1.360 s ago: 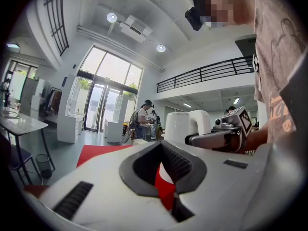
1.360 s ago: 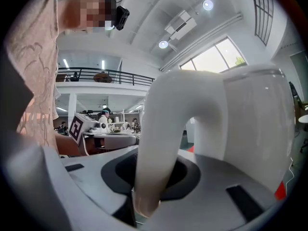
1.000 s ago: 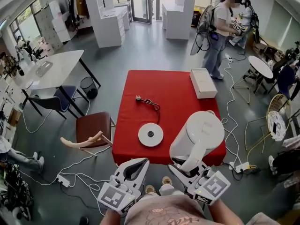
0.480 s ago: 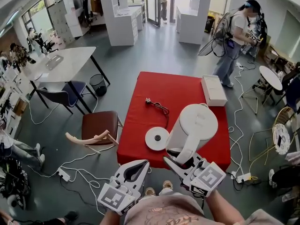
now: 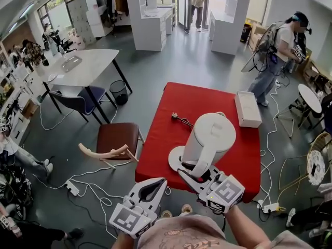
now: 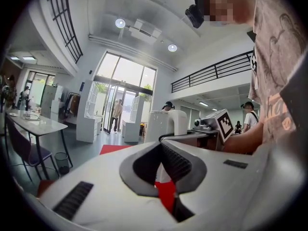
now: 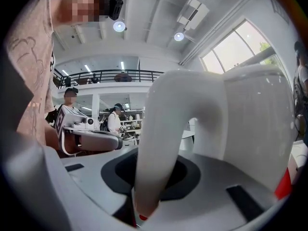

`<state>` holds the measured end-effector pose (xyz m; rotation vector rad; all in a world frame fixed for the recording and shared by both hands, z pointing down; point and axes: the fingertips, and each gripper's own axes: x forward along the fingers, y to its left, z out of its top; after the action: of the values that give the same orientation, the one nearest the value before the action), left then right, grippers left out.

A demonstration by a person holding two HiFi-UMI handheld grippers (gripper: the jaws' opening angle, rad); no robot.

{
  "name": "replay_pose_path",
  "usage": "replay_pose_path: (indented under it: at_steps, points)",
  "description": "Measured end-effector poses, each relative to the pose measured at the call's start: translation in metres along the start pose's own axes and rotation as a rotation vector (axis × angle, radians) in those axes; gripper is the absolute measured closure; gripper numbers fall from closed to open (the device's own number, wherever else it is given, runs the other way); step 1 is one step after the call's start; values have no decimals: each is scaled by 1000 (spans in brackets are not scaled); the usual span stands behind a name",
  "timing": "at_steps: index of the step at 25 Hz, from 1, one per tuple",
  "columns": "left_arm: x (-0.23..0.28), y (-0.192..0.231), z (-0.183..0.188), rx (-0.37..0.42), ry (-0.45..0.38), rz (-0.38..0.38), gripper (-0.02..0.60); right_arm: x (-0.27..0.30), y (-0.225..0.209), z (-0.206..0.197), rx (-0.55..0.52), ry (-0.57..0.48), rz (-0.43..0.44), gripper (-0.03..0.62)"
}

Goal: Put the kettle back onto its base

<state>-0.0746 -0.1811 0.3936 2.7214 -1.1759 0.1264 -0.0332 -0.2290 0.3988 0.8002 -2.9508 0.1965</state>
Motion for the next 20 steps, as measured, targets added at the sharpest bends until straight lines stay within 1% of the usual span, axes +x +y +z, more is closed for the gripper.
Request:
replay_pose_path:
  at_steps: [6,8,10,12,15,20]
  points:
    - [-3,9,-7,-10,14,27,584,24,-8,-23,35,11,31,476]
    - [-6,13,-10,-3,6,41,584,32,-9,-32,38,22,42,476]
    - [-9,20,-15,3,8,60,584,42,-11,-41,35,30,59,476]
    - [-11,26,-19,-4,30,87,584,53,-13,-51,35,38,80,476]
    - [-11,36,-19,13,27,130,584,63,-18,-62,44,52,101,476]
    - [-13,37,-25,6,29,128,584,78,-20,-79,41,72,127,476]
